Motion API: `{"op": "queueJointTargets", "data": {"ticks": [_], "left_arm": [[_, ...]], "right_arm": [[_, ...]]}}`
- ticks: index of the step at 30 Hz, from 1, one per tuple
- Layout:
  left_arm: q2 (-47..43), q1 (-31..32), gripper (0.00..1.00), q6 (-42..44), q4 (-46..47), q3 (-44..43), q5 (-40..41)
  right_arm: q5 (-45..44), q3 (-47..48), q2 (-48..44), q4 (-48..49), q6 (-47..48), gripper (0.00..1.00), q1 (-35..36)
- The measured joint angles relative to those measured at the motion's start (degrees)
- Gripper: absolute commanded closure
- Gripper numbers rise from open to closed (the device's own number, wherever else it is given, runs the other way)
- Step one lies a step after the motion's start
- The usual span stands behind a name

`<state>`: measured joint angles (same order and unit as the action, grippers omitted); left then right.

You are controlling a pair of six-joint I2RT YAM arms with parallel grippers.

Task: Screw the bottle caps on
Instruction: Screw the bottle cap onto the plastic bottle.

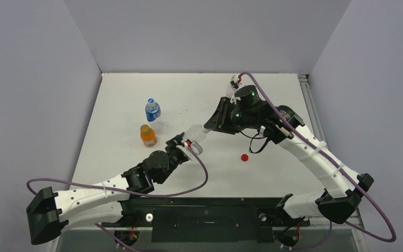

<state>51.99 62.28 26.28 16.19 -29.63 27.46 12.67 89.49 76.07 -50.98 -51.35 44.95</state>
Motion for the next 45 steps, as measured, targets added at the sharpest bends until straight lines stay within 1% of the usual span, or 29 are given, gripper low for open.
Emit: {"op": "queueJointTargets", "data": {"ticks": [8, 14, 15, 16, 18, 23, 27, 33, 45], "left_arm": [[5.9, 0.5, 1.0, 1.8, 10.5, 0.6, 5.2], [9.2, 0.6, 1.0, 2.1, 15.9, 0.6, 7.1], [9.6, 0.6, 1.0, 2.1, 16.6, 0.6, 7.2], [9.9, 0.6, 1.0, 1.9, 17.1, 0.6, 7.3], [10.3, 0.6, 1.0, 1.5, 18.0, 0.6, 7.2], [11.5, 0.7, 1.0, 0.3, 20.1, 0.6, 6.3], [12.4, 0.7, 1.0, -0.8, 21.4, 0.6, 5.5], [14.3, 0.9, 1.0, -2.0, 22.3, 0.6, 4.2], [15.3, 1.1, 1.0, -1.6, 23.8, 1.2, 0.3]], "right_arm": [[-3.6, 0.0, 0.2, 1.5, -6.9, 1.0, -0.5], [-4.9, 0.1, 0.2, 2.2, -10.6, 1.0, -1.1], [-4.9, 0.3, 0.4, 2.0, -10.9, 0.99, -1.2], [-5.0, 0.8, 0.6, 1.7, -11.0, 0.95, -1.3], [-5.3, 1.9, 1.1, 0.6, -11.0, 0.9, -1.3], [-6.1, 4.5, 1.9, -2.4, -10.9, 0.84, -1.3], [-7.4, 7.6, 3.2, -5.9, -10.2, 0.84, -1.0], [-8.8, 9.2, 4.2, -9.6, -9.0, 0.84, -0.9], [-10.4, 15.1, 7.1, -18.2, -4.0, 0.86, -0.2]]}}
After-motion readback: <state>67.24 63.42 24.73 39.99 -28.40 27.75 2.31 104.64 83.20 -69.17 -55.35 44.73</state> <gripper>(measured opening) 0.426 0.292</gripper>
